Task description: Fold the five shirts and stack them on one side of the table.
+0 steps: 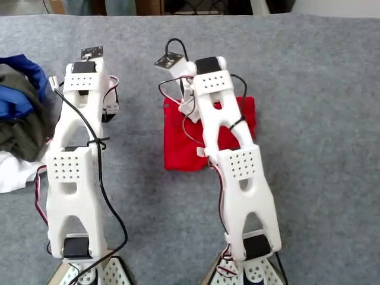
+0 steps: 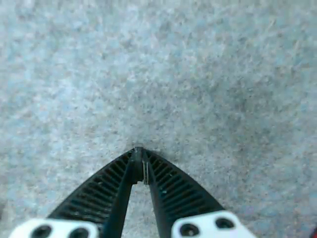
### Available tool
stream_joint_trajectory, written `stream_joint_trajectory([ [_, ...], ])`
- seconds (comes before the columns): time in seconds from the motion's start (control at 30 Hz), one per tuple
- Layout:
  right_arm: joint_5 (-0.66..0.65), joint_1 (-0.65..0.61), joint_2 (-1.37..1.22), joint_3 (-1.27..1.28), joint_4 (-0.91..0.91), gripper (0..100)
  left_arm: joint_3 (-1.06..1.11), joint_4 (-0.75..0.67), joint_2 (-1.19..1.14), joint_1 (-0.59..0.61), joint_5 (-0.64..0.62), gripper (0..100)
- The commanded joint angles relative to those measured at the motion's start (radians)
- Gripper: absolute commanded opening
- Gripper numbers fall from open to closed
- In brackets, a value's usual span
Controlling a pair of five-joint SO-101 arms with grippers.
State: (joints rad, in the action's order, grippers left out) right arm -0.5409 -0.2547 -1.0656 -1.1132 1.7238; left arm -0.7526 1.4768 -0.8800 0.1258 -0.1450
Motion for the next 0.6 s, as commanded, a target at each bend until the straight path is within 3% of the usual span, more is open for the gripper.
stream_joint_trajectory([
  [0.0,-0.005,0.012,0.016,-0.085,0.031,1.5,-0.025,-0.009,0.072,-0.001,-0.005,3],
  [0.27,0.06,0.06,0.031,-0.165,0.038,1.5,-0.025,-0.009,0.072,-0.001,-0.005,3],
  [0.57,0.072,0.04,0.047,-0.064,0.04,1.5,-0.025,-0.009,0.072,-0.001,-0.003,3],
])
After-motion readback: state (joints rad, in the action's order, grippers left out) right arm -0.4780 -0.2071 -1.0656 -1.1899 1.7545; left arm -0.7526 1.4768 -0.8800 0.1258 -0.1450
